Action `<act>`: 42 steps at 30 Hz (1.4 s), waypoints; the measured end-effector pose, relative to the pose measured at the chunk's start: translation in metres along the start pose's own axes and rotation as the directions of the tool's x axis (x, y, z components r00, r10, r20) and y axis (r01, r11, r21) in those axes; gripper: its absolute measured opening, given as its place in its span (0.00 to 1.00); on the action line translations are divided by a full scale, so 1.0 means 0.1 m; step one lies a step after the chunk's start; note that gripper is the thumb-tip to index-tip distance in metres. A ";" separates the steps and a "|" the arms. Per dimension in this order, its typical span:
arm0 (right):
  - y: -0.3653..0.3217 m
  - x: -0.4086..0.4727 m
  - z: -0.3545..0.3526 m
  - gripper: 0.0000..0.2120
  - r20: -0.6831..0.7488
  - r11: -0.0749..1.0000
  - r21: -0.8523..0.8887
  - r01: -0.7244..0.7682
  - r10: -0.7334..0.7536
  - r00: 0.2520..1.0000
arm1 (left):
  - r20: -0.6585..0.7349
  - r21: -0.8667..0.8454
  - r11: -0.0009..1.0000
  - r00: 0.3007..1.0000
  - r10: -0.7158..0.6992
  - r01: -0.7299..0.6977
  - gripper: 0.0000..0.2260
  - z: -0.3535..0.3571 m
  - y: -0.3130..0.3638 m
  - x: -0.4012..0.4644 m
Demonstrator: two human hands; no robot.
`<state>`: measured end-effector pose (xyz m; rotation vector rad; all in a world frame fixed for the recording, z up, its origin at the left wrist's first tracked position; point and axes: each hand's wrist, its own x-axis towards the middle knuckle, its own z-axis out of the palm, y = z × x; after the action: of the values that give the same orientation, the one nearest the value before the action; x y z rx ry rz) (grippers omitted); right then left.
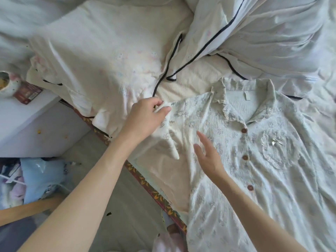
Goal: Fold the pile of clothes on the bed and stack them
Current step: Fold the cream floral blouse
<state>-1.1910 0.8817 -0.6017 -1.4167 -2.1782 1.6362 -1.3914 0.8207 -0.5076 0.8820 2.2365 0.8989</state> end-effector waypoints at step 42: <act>2.28 -0.70 -2.31 0.24 -0.300 0.866 0.399 -0.302 0.434 0.849 | 0.476 0.418 0.866 0.878 0.048 -0.274 0.21 3.25 0.76 -0.84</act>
<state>-0.8862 1.0019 -0.6510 -1.9324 -1.3909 1.5630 -1.0859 0.9227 -0.6289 1.3675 1.9993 0.1527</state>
